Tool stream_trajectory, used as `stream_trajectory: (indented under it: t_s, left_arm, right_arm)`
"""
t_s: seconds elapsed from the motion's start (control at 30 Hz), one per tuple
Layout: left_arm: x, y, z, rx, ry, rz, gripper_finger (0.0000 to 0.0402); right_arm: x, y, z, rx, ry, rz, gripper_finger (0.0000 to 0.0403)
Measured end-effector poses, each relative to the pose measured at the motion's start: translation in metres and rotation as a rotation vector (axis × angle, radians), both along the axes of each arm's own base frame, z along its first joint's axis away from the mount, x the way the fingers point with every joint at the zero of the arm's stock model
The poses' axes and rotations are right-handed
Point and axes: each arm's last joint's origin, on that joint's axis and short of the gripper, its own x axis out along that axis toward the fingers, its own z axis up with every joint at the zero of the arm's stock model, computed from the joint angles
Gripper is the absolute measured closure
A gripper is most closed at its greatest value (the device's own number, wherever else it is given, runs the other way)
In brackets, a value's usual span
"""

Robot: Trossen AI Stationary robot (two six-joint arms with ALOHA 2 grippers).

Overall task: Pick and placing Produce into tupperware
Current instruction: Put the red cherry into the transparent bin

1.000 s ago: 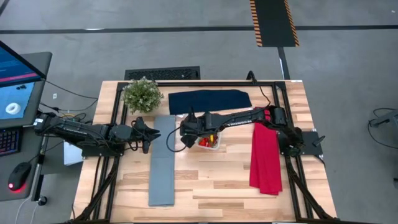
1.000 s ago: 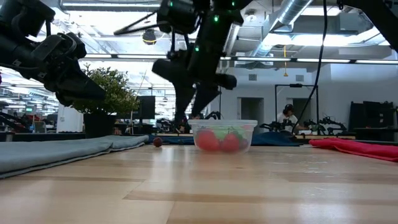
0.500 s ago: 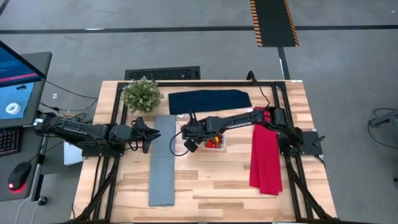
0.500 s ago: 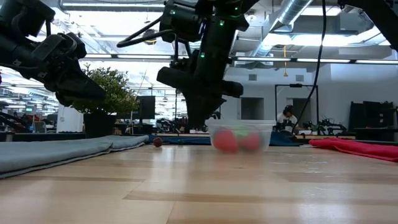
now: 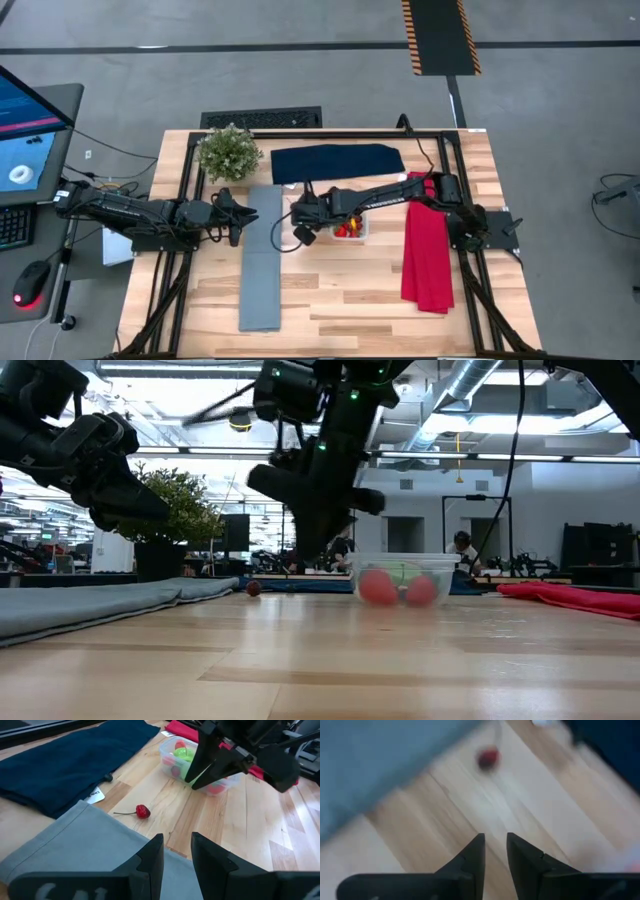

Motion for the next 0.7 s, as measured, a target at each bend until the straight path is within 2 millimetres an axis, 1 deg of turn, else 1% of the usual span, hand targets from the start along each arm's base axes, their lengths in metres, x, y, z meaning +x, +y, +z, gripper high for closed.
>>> stream_trajectory:
  t_s: [0.17, 0.33, 0.47, 0.63, 0.7]
  left_arm:
    - [0.0, 0.0, 0.0, 0.0, 0.0, 0.0, 0.0314]
    - [0.0, 0.0, 0.0, 0.0, 0.0, 0.001, 0.0314]
    - [0.0, 0.0, 0.0, 0.0, 0.0, 0.001, 0.0314]
    - [0.0, 0.0, 0.0, 0.0, 0.0, 0.001, 0.0314]
    - [0.0, 0.0, 0.0, 0.0, 0.001, 0.001, 0.0314]
  right_arm:
    - [0.014, -0.007, 0.006, -0.022, -0.137, 0.054, 0.0264]
    - [0.02, -0.028, 0.01, 0.02, -0.21, 0.033, 0.021]
    - [0.022, -0.041, 0.012, 0.015, -0.246, 0.006, 0.0175]
    - [0.025, -0.046, 0.014, 0.03, -0.285, 0.006, 0.0164]
    - [0.027, -0.047, 0.007, 0.027, -0.275, 0.003, 0.0163]
